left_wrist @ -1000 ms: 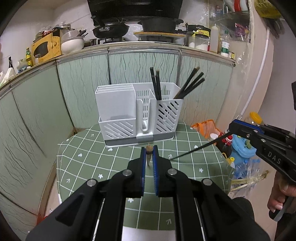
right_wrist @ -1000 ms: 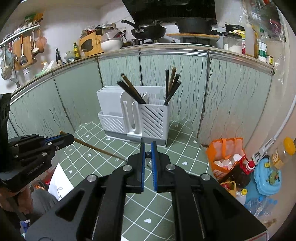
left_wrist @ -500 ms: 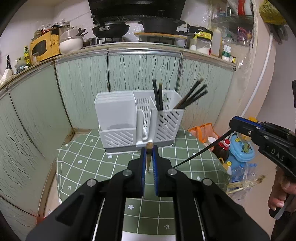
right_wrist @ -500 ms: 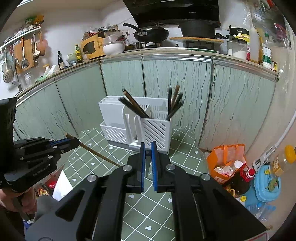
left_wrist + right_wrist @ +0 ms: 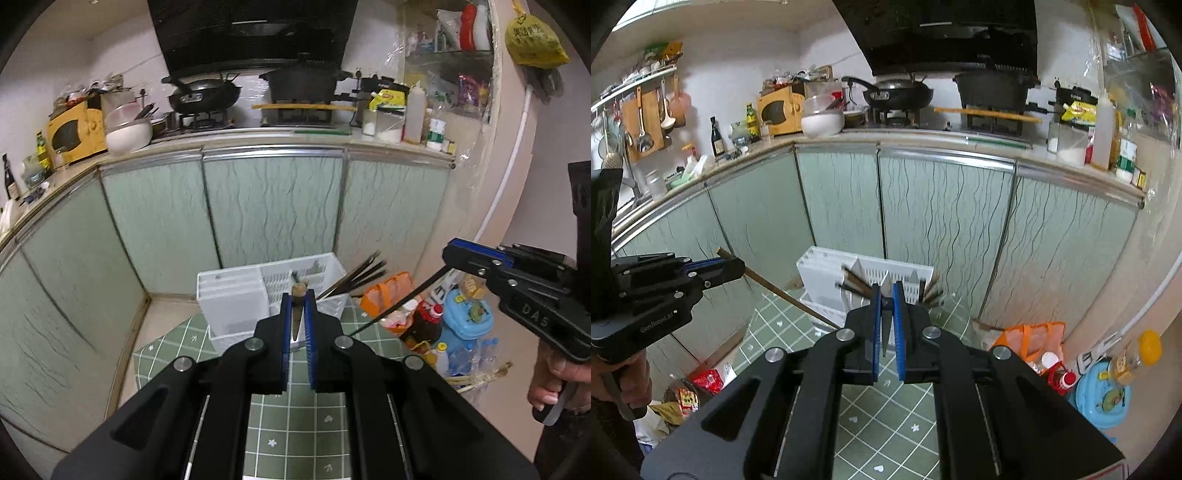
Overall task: Organize utensils
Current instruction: 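Lower both chopsticks into the white holder compartments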
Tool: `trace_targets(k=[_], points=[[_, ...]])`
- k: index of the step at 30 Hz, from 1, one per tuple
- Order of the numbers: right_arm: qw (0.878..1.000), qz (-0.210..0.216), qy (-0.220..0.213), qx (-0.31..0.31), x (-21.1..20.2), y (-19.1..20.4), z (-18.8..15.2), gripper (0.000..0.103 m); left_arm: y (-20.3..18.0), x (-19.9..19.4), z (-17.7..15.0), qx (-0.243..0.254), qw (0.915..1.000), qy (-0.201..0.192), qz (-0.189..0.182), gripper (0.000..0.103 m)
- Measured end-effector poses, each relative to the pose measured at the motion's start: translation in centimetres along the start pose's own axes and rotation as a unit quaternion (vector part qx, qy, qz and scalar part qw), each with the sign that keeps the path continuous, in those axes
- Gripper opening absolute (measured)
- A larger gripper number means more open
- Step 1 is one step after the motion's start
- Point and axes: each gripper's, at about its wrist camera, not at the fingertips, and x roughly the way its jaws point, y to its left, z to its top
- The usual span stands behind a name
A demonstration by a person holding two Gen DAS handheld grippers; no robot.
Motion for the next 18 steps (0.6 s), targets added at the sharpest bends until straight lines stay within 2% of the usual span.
trace_targets(k=[11,18], points=[[1.000,-0.004,-0.015,-0.002,-1.2,-1.1,5.5,0.006,-1.3,0.3,5.4,0.014,0.9996,-0.002,-0.026,0.008],[1.000,-0.004,-0.006,-0.001,2.0,-2.1,6.6,0.006,-2.2,3.3,6.7,0.030,0.9992,0.005,-0.026,0.008]])
